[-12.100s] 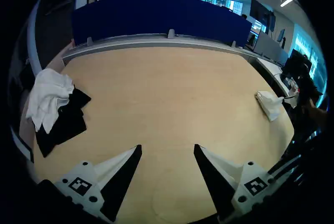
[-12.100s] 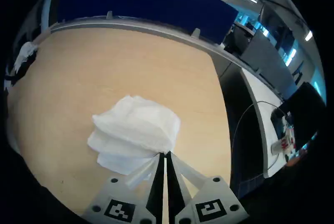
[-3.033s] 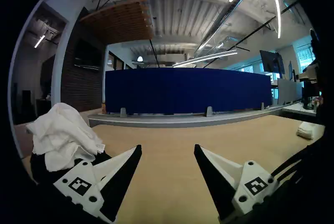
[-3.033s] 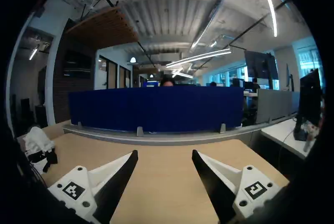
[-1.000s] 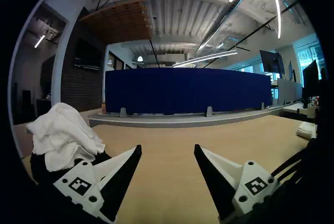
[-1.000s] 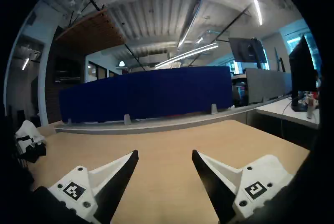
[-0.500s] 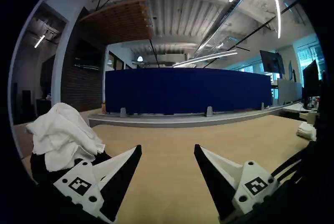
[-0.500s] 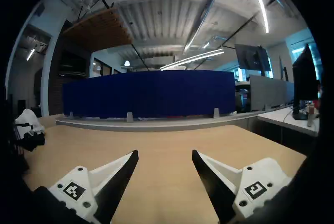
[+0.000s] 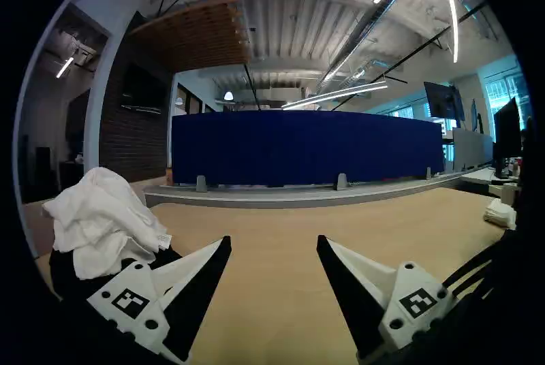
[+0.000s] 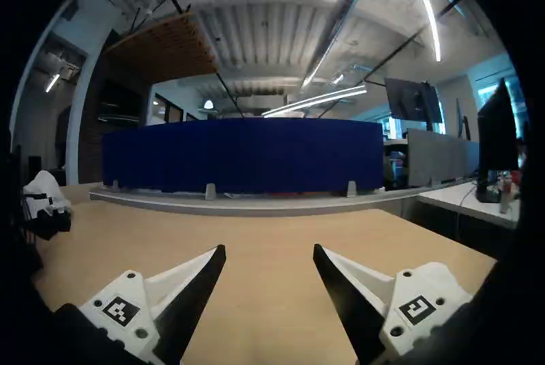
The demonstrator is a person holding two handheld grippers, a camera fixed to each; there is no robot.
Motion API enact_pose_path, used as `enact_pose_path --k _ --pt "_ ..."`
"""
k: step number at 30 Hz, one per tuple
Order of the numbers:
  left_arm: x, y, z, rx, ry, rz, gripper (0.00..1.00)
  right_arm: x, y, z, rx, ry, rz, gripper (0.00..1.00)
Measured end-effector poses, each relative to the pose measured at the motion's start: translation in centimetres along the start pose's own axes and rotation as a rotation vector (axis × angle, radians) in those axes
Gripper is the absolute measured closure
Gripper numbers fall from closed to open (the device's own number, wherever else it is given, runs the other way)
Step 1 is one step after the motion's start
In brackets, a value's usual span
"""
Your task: Fold towel
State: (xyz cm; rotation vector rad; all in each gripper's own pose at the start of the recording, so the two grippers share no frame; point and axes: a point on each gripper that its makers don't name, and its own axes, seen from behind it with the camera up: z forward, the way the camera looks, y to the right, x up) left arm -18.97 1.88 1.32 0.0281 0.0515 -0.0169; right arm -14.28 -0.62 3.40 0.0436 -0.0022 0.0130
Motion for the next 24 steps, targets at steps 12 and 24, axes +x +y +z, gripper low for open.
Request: enact_pose_path --k 12,24 --pt "0.0 0.05 0.09 0.0 0.0 0.0 0.07 0.2 -0.01 -0.29 0.002 0.004 -0.004 0.0" --pt "0.0 0.09 0.06 0.0 0.0 0.0 0.07 0.08 0.06 -0.25 0.001 0.004 -0.004 0.0"
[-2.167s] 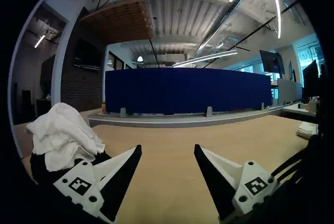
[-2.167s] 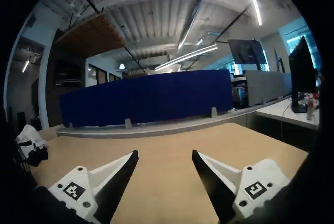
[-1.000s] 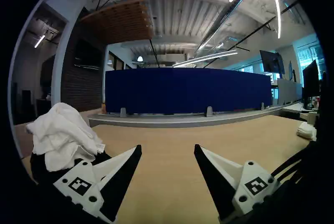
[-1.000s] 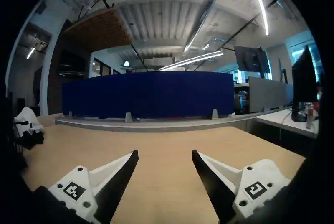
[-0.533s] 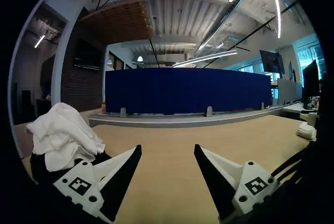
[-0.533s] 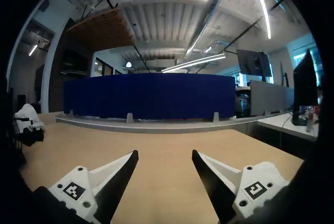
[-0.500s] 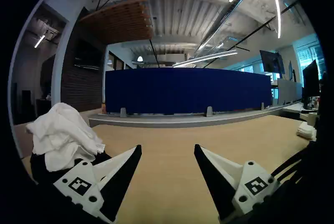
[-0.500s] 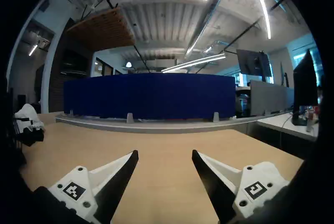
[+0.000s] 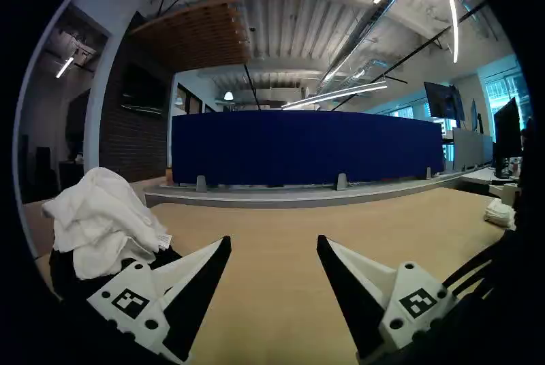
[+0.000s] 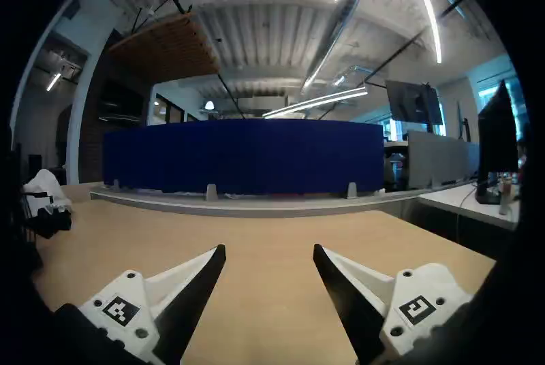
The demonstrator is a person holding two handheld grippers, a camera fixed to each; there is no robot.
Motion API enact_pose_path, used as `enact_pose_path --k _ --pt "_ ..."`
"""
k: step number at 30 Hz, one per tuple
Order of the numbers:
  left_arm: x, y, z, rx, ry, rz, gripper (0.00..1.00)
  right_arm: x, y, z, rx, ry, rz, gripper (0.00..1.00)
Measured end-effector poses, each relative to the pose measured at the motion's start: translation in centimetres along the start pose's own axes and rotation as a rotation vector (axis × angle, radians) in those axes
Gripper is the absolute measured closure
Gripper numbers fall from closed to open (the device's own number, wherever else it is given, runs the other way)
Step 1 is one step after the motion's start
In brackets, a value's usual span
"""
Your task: Fold towel
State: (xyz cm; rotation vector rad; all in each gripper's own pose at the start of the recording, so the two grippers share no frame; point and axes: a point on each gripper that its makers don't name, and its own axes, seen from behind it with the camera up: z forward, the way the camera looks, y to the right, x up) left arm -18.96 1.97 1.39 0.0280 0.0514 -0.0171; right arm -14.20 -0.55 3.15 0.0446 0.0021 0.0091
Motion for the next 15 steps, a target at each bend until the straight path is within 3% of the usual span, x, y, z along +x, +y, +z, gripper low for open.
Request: enact_pose_path --k 15 --pt "-0.01 0.06 -0.23 0.0 0.0 0.0 0.06 -0.12 0.02 -0.03 0.0 0.0 -0.001 0.0"
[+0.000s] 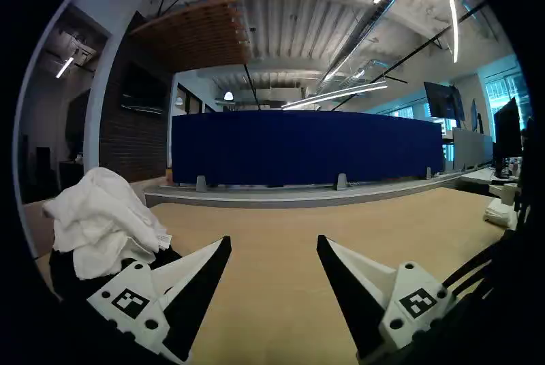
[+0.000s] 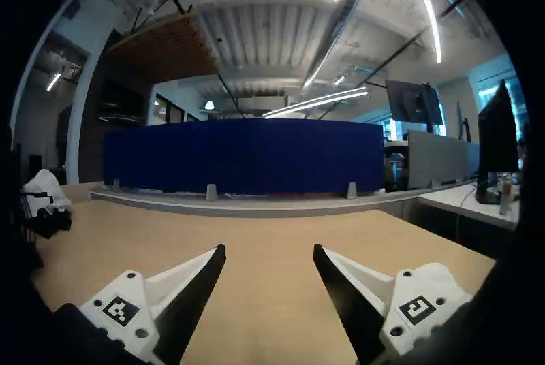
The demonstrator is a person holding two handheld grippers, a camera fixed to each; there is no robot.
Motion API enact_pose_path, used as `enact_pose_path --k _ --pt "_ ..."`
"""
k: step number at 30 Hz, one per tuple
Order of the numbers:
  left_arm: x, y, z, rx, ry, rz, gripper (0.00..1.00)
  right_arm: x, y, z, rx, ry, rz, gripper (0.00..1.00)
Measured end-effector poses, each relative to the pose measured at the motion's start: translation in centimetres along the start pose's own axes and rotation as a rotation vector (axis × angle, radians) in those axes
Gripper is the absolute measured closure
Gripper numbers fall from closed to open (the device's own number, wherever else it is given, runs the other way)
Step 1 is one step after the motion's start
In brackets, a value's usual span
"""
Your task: Fold towel
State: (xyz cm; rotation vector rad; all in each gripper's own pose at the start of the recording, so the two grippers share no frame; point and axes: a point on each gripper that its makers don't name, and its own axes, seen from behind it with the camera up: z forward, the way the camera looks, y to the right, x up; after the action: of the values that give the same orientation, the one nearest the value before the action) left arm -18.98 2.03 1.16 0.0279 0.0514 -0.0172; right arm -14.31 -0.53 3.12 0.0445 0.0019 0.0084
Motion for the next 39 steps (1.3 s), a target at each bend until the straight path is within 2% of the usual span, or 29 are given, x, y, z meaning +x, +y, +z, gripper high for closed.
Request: enact_pose_path --k 39 --pt "0.29 -0.08 -0.18 0.0 -0.002 -0.004 0.06 0.09 -0.12 -0.61 0.001 0.0 0.001 0.0"
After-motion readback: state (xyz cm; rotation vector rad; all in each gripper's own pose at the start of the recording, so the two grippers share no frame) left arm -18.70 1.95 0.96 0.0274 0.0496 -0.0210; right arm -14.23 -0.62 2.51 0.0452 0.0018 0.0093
